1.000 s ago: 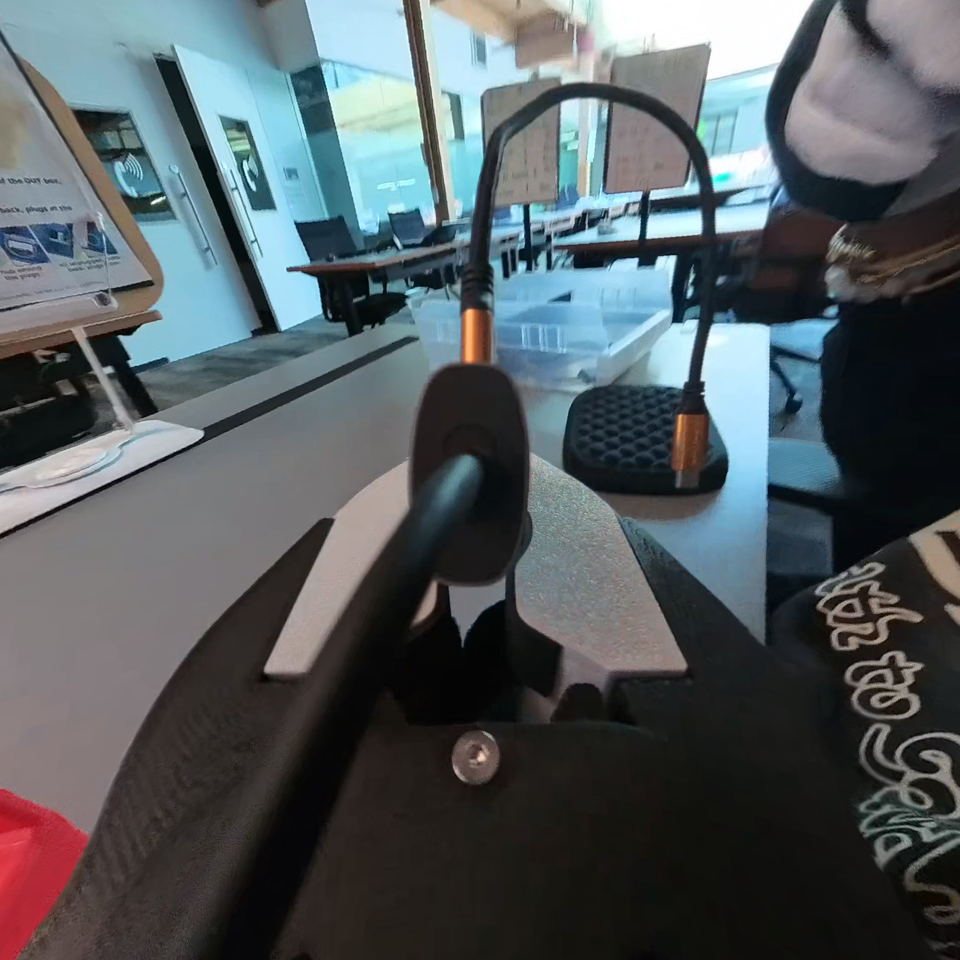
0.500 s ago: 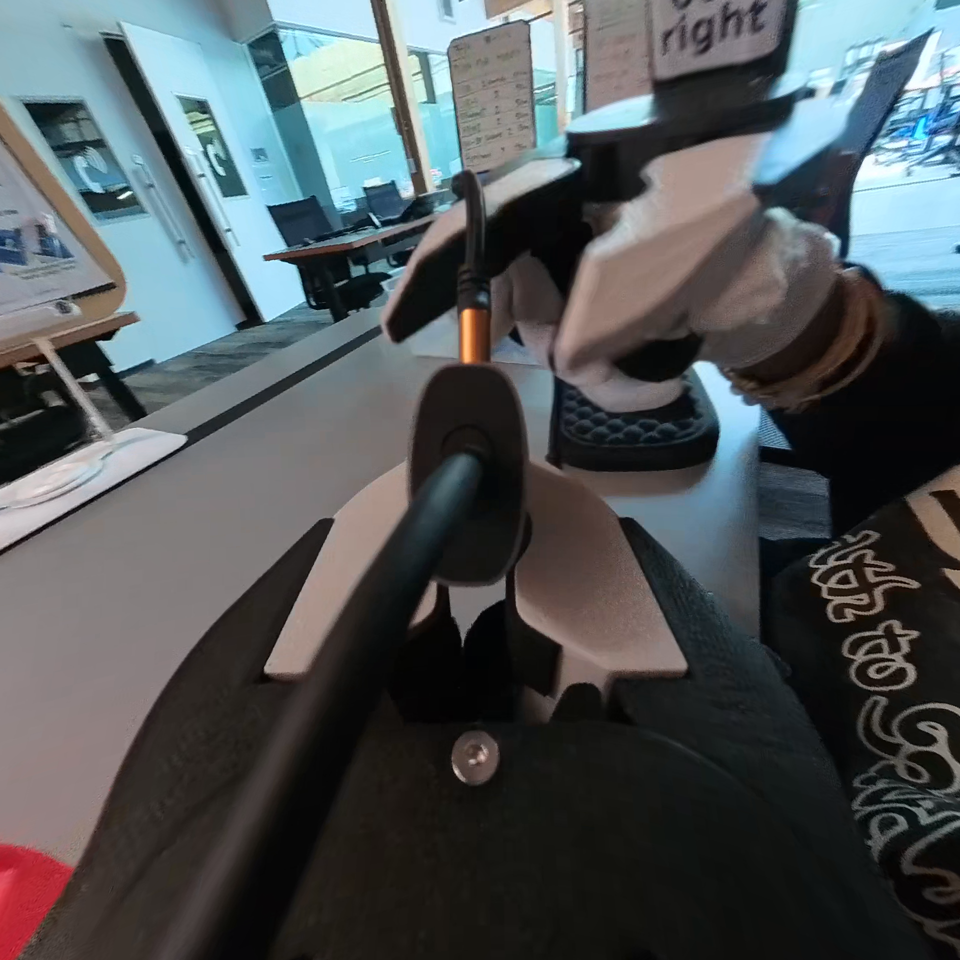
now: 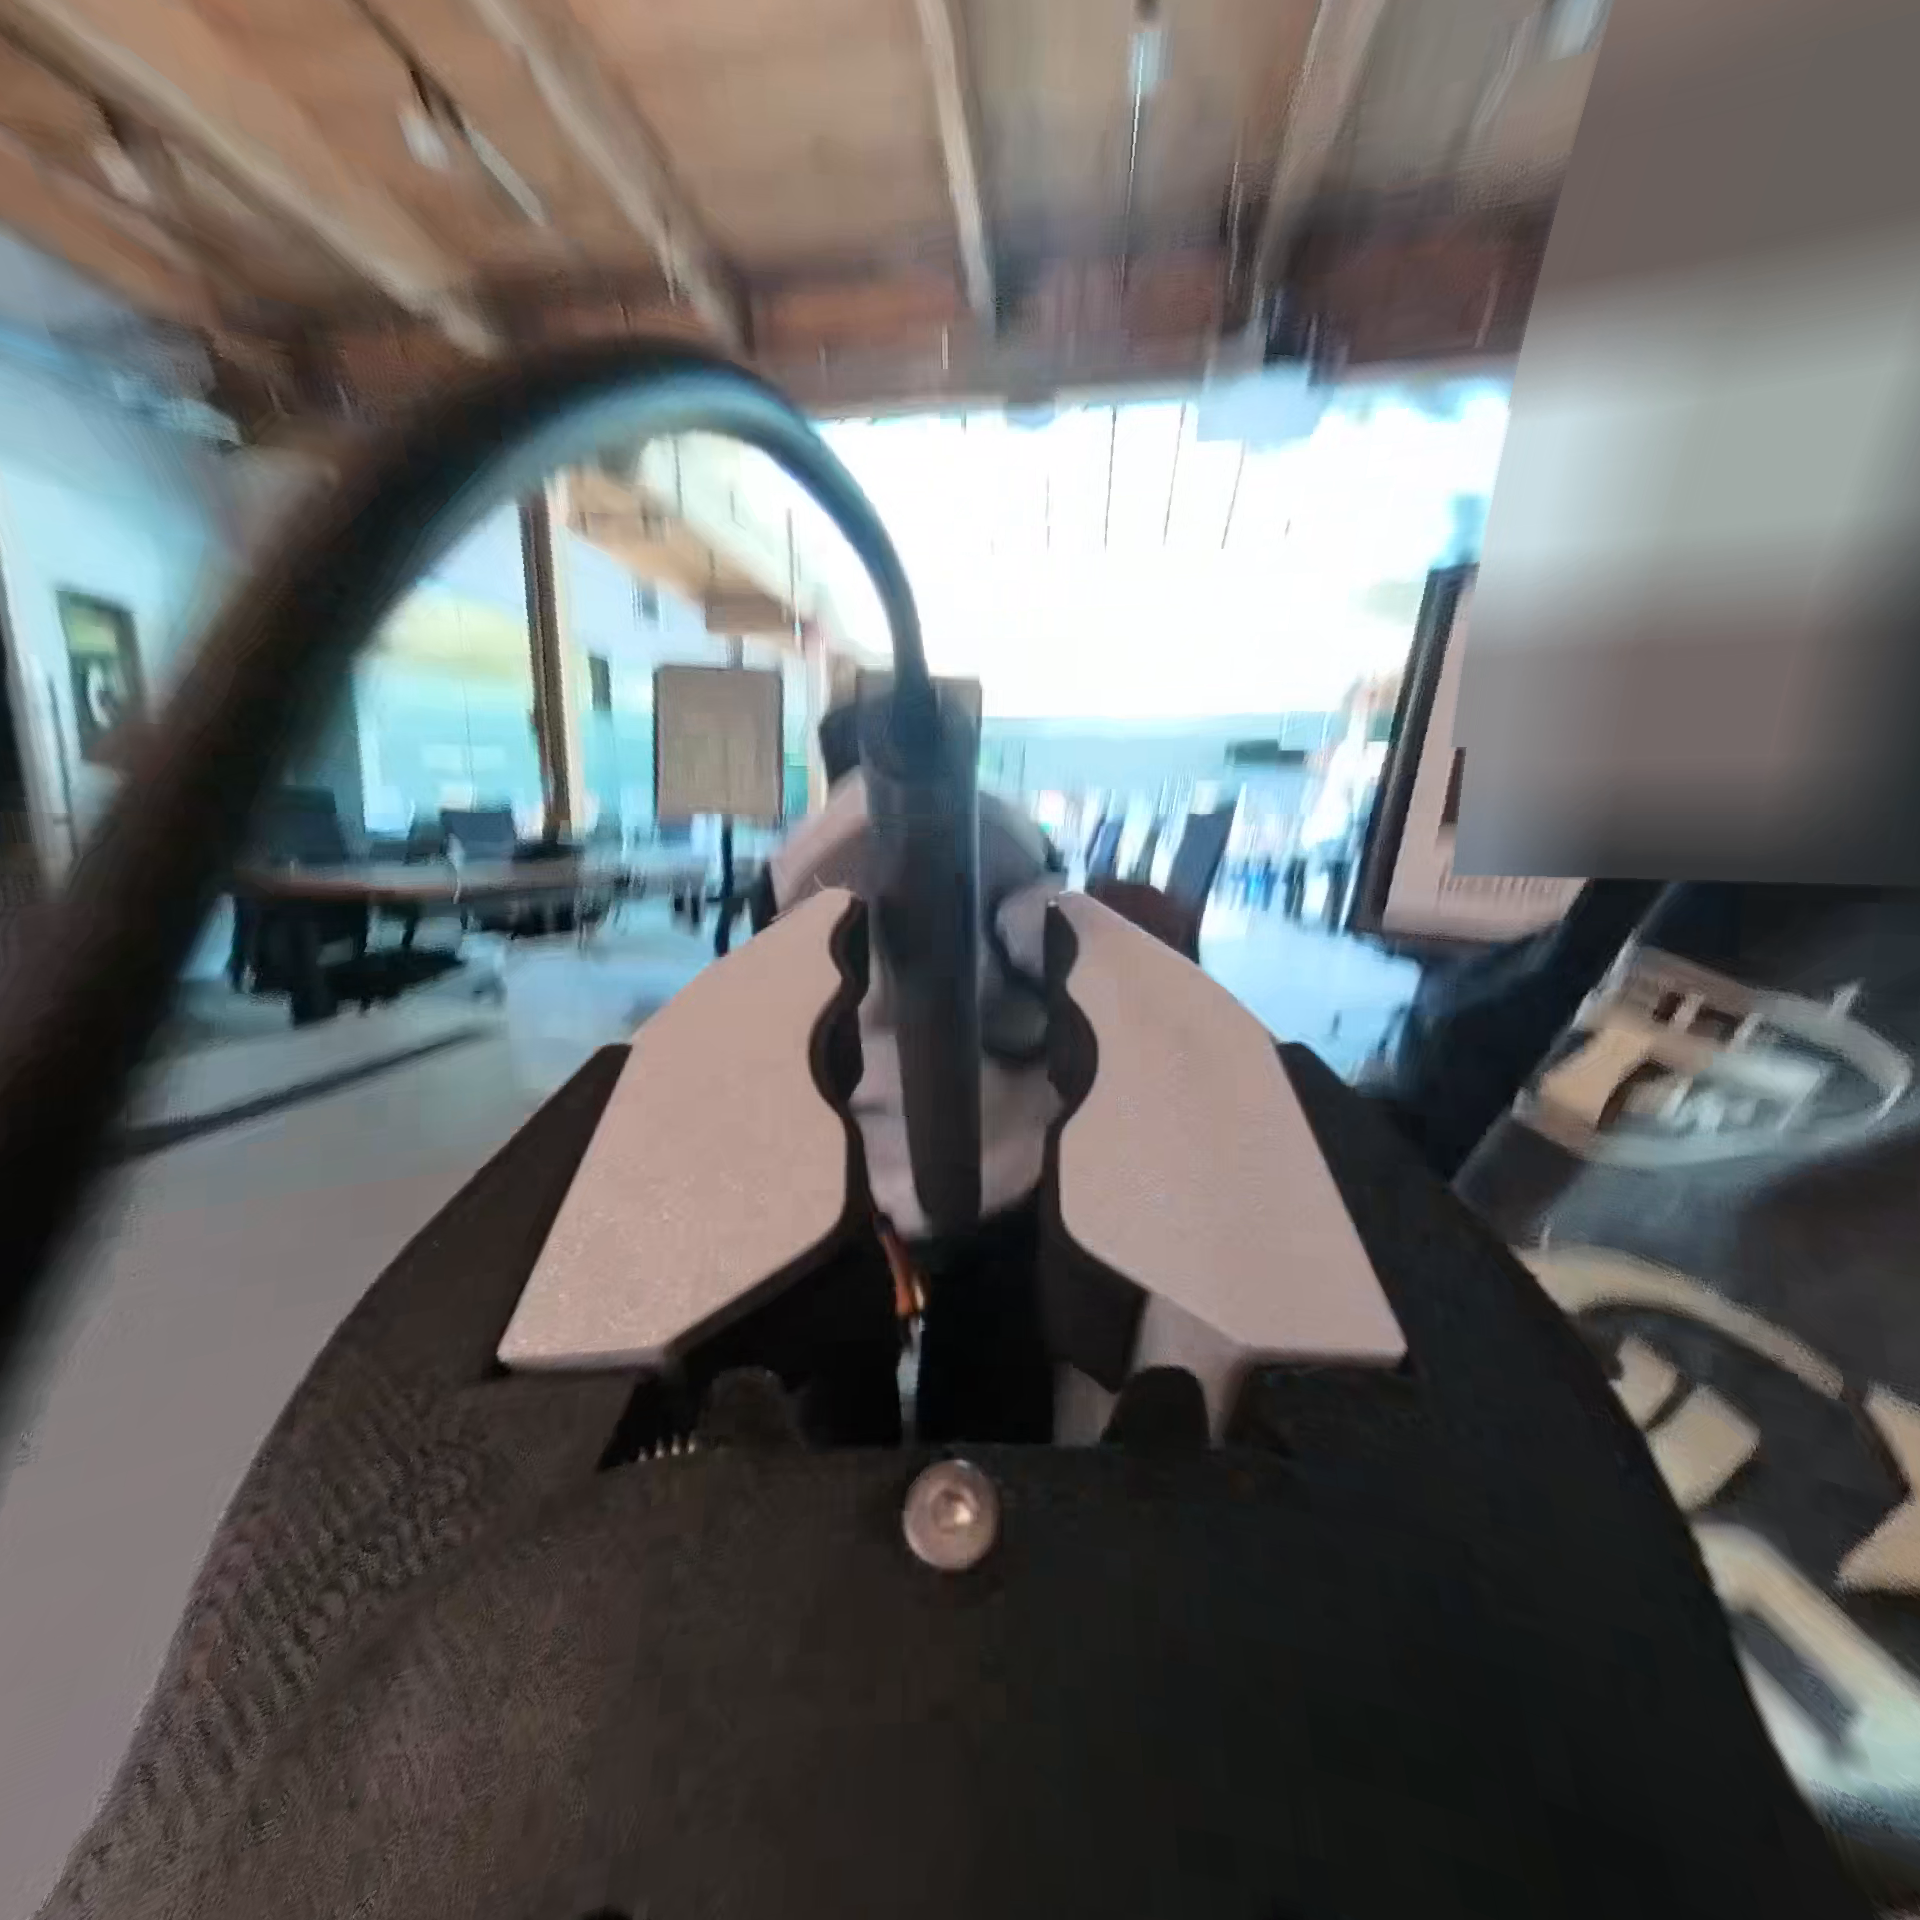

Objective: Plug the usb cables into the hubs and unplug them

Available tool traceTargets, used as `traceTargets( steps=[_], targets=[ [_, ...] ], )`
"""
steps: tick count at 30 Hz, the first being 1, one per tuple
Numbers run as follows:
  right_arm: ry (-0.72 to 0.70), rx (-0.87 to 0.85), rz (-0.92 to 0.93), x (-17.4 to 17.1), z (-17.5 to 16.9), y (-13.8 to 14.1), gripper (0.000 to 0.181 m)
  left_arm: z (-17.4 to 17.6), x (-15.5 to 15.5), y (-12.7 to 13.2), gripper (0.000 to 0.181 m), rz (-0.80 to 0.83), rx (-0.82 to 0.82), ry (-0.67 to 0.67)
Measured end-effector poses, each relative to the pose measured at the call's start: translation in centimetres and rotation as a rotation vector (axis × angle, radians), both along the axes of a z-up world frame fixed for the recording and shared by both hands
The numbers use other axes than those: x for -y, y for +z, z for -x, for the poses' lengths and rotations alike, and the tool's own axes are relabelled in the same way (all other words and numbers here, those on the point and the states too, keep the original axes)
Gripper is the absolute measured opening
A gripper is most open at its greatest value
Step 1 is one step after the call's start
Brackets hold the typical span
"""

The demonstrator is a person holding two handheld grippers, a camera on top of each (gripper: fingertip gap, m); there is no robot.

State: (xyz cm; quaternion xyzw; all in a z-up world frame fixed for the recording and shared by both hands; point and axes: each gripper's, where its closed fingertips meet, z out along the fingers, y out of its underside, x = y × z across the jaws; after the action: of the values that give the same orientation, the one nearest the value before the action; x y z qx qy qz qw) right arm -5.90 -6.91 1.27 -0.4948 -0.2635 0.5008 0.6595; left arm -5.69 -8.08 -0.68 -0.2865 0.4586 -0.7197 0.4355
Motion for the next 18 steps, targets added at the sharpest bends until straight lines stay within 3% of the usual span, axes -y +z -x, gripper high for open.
traceTargets(
  steps=[3, 8, 13, 18],
  targets=[
    [-0.011, -0.130, -0.014, -0.1, -0.8, 0.9, 0.007, 0.5, -1.2, 1.9, 0.024, 0.211, 0.127, -0.053],
    [-0.048, -0.244, -0.023, -0.2, -1.5, 1.4, 0.007, -1.4, -0.4, 2.4, 0.022, 0.280, 0.147, -0.061],
    [-0.173, -0.032, -0.049, -1.1, -1.8, 0.5, 0.008, -2.8, -1.3, 1.5, 0.017, 0.293, 0.008, -0.007],
    [-0.310, 0.395, -0.149, -1.6, -2.2, -1.1, 0.013, -3.7, -1.3, -0.5, 0.016, 0.194, -0.162, 0.041]
  ],
)
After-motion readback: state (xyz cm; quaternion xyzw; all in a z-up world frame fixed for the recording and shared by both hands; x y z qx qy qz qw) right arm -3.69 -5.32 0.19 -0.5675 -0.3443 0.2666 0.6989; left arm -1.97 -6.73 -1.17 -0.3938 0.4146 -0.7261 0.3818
